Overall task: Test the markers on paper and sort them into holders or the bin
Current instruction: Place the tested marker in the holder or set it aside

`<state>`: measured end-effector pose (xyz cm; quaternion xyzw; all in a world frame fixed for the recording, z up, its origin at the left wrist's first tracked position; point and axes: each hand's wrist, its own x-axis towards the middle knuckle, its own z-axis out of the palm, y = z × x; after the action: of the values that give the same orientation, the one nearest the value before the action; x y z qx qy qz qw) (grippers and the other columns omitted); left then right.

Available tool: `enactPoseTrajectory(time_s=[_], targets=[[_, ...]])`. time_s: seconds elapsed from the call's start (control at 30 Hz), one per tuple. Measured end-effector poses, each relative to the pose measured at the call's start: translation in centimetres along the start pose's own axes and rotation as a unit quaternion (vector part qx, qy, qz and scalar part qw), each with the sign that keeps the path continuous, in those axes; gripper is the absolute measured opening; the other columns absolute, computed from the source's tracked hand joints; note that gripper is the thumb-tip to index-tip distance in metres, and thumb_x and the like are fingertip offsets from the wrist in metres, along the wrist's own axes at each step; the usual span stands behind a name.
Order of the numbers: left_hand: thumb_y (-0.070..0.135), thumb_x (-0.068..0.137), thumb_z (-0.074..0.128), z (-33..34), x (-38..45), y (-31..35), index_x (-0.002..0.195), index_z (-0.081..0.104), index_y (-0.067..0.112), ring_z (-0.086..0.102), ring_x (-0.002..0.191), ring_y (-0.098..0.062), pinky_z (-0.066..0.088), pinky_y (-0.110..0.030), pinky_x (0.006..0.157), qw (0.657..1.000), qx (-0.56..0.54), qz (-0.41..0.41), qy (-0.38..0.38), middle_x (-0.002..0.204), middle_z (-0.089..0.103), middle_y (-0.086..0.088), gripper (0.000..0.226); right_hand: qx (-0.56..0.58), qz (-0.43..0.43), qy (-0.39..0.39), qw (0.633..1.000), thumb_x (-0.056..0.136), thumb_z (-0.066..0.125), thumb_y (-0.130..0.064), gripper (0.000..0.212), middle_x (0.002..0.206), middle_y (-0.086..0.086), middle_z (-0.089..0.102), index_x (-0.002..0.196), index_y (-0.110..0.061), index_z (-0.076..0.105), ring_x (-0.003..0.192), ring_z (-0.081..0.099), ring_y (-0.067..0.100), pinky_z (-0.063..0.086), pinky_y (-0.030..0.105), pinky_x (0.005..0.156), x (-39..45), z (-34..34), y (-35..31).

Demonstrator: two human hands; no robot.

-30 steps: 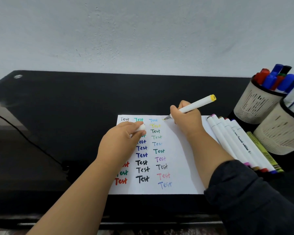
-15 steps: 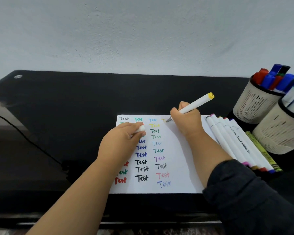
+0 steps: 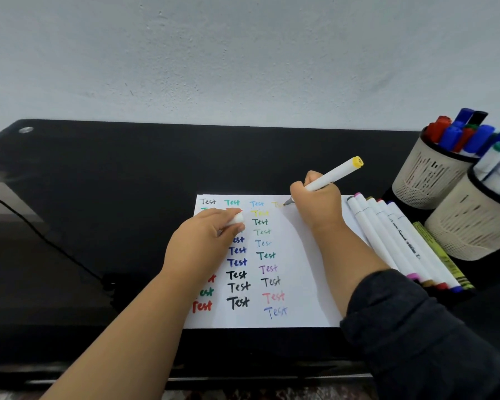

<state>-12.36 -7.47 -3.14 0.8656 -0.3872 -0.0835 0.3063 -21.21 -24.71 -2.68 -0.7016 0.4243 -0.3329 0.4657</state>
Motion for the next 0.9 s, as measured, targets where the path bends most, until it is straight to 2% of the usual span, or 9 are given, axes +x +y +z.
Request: enactPoseTrajectory(time_s=[0.13, 0.27, 0.43, 0.6, 0.73, 0.9], targets=[[0.043, 0.094, 0.047, 0.01, -0.01, 0.04, 0.133, 0.05, 0.036, 0.045, 0.117, -0.002, 0.03, -0.017, 0.082, 1.0, 0.0, -0.003, -0.006, 0.131, 0.051, 0.019, 0.039, -0.012, 0.003, -0.006, 1.0, 0.085, 0.051, -0.006, 0.037, 0.057, -0.002, 0.025, 0.06, -0.016, 0.026, 0.05, 0.025, 0.01, 0.025, 0.014, 0.045, -0.05, -0.01, 0.01], [0.043, 0.095, 0.047, -0.07, -0.02, 0.12, 0.133, 0.049, 0.037, 0.044, 0.116, -0.001, 0.027, -0.016, 0.079, 1.0, 0.004, -0.007, -0.007, 0.132, 0.05, 0.019, 0.039, -0.001, 0.002, -0.004, 1.0, 0.084, 0.05, -0.003, 0.038, 0.055, -0.003, 0.025, 0.058, -0.016, 0.026, 0.041, 0.03, 0.008, 0.024, 0.008, 0.038, -0.23, -0.18, -0.06], [0.043, 0.094, 0.047, -0.07, 0.0, 0.2, 0.133, 0.049, 0.037, 0.044, 0.118, -0.002, 0.029, -0.016, 0.081, 1.0, 0.004, -0.008, -0.01, 0.133, 0.049, 0.018, 0.04, 0.002, 0.02, 0.013, 1.0, 0.085, 0.051, -0.006, 0.036, 0.057, -0.003, 0.027, 0.06, -0.016, 0.027, 0.048, 0.026, 0.009, 0.026, 0.011, 0.041, -0.08, -0.2, -0.06], [0.043, 0.095, 0.047, -0.13, -0.04, 0.15, 0.133, 0.049, 0.038, 0.042, 0.121, -0.001, 0.026, -0.014, 0.082, 1.0, 0.006, -0.008, -0.01, 0.135, 0.049, 0.019, 0.039, 0.008, 0.013, 0.022, 1.0, 0.085, 0.048, -0.003, 0.037, 0.055, -0.004, 0.024, 0.06, -0.017, 0.023, 0.036, 0.03, 0.005, 0.024, 0.013, 0.043, -0.15, -0.17, -0.1], [0.043, 0.095, 0.046, -0.16, -0.04, 0.3, 0.134, 0.048, 0.038, 0.04, 0.123, -0.002, 0.024, -0.013, 0.082, 1.0, 0.007, -0.009, -0.009, 0.136, 0.047, 0.018, 0.039, 0.01, 0.011, 0.019, 1.0, 0.085, 0.049, -0.005, 0.037, 0.056, -0.003, 0.024, 0.06, -0.017, 0.024, 0.047, 0.024, 0.009, 0.024, 0.018, 0.047, 0.04, -0.23, -0.07], [0.043, 0.095, 0.047, -0.13, -0.14, 0.05, 0.133, 0.05, 0.037, 0.042, 0.121, -0.002, 0.027, -0.015, 0.084, 1.0, 0.0, -0.006, -0.005, 0.135, 0.049, 0.018, 0.039, 0.019, 0.019, 0.008, 1.0, 0.084, 0.05, -0.003, 0.038, 0.055, -0.003, 0.024, 0.059, -0.016, 0.025, 0.042, 0.027, 0.008, 0.025, 0.009, 0.039, -0.03, -0.28, -0.04]])
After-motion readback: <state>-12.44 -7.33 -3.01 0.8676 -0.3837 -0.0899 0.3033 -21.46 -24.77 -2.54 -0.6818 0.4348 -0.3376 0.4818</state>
